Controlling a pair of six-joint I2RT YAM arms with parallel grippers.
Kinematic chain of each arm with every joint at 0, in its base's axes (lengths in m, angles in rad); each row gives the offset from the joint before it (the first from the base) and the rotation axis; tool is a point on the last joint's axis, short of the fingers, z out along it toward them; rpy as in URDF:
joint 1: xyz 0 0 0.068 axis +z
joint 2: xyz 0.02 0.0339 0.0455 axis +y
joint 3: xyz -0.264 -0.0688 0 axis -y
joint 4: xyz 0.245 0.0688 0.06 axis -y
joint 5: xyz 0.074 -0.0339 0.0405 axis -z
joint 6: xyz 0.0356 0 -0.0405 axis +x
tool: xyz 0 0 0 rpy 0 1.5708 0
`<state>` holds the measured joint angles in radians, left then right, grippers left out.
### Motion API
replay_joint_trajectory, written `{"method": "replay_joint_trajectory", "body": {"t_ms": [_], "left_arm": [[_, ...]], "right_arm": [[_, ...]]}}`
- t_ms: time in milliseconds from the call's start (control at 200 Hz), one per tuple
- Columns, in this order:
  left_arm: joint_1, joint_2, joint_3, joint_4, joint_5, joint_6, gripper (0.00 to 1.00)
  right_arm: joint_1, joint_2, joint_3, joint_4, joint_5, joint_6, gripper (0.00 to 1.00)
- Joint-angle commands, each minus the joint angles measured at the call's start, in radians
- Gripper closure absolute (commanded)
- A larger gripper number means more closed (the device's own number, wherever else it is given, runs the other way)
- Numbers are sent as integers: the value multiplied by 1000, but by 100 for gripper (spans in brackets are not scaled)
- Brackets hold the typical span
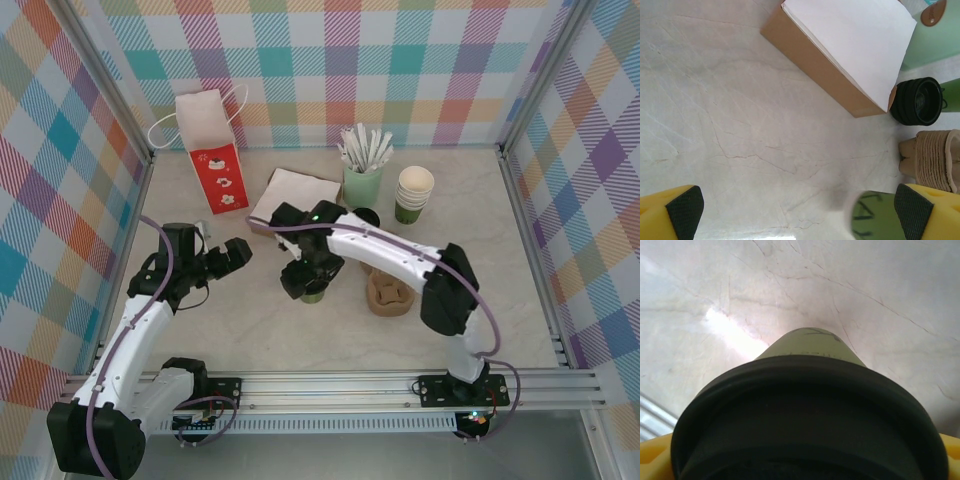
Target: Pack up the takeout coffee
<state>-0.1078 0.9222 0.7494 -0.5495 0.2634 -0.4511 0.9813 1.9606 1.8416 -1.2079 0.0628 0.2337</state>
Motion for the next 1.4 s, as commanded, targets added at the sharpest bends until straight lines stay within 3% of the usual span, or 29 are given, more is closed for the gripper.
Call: {"method": "replay_joint_trajectory", "body": {"t_ms": [0,185,410,730,985,1395], "left_arm": [[21,-7,43,-10,-2,34,0],[21,13,71,-15,-17,65,0],[20,15,97,-24,-18,81,0],[22,1,83,-23,-2,73,0],[22,-3,84,-28,6,72,0],[22,2,75,-23,17,65,0]], "right_arm": [[-45,-155,-20,-84,-6,57,15],[-182,-343,-55,-141,20,59,15],[-511,-496,-152,-144,33,10,16],[-856,-422,-276,-20,55,-66,17],[-956,-234,-218,95,69,-44,17],[-1004,34,-54,110,26,-43,16]]}}
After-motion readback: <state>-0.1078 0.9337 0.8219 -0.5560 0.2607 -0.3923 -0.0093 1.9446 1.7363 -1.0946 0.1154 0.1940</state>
